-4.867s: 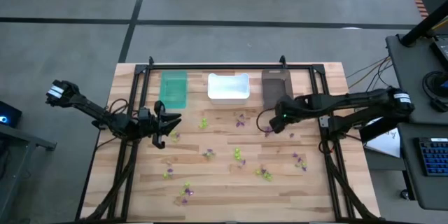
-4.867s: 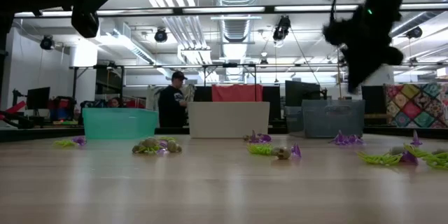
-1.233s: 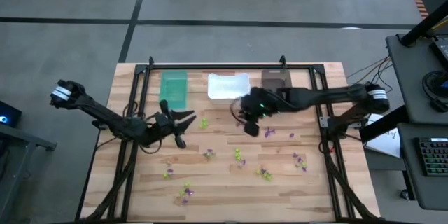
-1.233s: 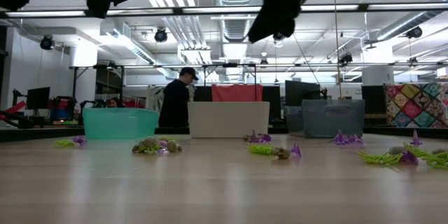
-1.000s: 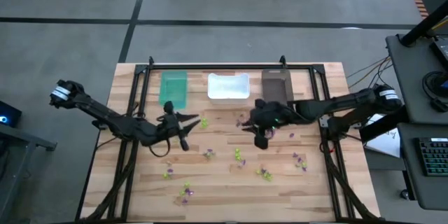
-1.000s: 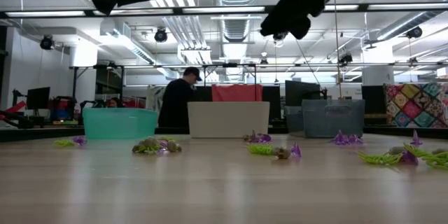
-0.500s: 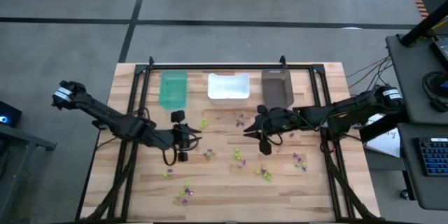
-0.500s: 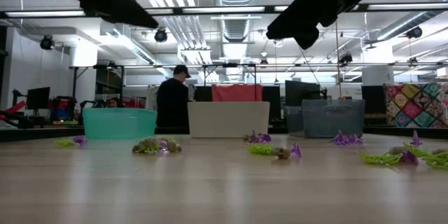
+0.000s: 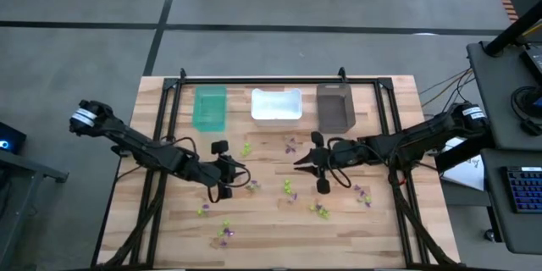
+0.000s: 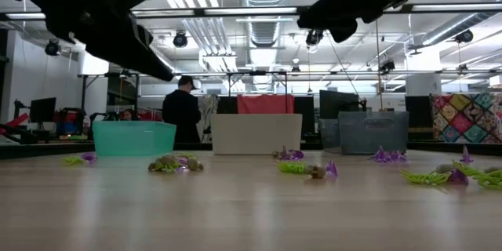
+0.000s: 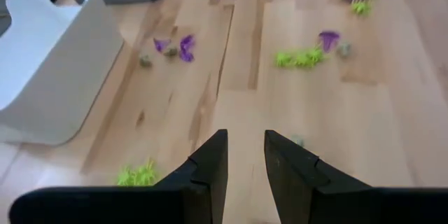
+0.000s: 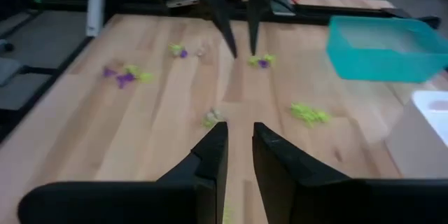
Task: Sort Halloween decoration
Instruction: Put the green spider toy into the black bin
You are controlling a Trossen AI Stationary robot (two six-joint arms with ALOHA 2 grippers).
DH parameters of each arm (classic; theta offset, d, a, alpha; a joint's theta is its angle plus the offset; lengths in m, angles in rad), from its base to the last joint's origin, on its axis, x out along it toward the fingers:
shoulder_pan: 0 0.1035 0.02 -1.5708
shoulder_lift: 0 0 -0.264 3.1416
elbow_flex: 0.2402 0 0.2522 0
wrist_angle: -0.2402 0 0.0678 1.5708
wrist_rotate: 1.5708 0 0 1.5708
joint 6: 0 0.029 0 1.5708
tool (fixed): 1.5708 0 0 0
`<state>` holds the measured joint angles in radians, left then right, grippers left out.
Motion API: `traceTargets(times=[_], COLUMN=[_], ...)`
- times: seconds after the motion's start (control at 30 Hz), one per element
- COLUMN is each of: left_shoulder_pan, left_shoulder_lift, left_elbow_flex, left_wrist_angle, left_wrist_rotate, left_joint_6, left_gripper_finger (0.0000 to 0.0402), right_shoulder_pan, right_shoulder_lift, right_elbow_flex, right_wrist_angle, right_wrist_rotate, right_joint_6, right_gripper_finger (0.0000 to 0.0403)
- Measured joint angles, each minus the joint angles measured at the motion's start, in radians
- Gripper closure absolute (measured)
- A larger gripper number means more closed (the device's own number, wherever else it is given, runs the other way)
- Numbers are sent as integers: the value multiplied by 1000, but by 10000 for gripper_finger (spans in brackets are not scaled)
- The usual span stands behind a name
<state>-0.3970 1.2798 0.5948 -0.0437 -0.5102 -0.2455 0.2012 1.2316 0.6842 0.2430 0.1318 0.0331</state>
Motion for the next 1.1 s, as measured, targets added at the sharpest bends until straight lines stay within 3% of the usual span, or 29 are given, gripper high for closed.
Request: traceTargets(times=[0.6,1.1], left_shoulder_pan=[177,237], left_shoulder_lift=[185,336], left_elbow_flex=[-53,-52], left_wrist_angle=[61,132], left_wrist_rotate=[-31,-39], left_joint_6=[47,49], left_gripper_finger=[215,210], right_shoulder_pan=[-1,-3], right_shoulder_lift=[0,0], right_elbow_flex=[-24,-37], right_wrist_angle=[46,47], right_wrist_rotate=[29,29], right_joint_6=[19,34], right_gripper_finger=[347,346])
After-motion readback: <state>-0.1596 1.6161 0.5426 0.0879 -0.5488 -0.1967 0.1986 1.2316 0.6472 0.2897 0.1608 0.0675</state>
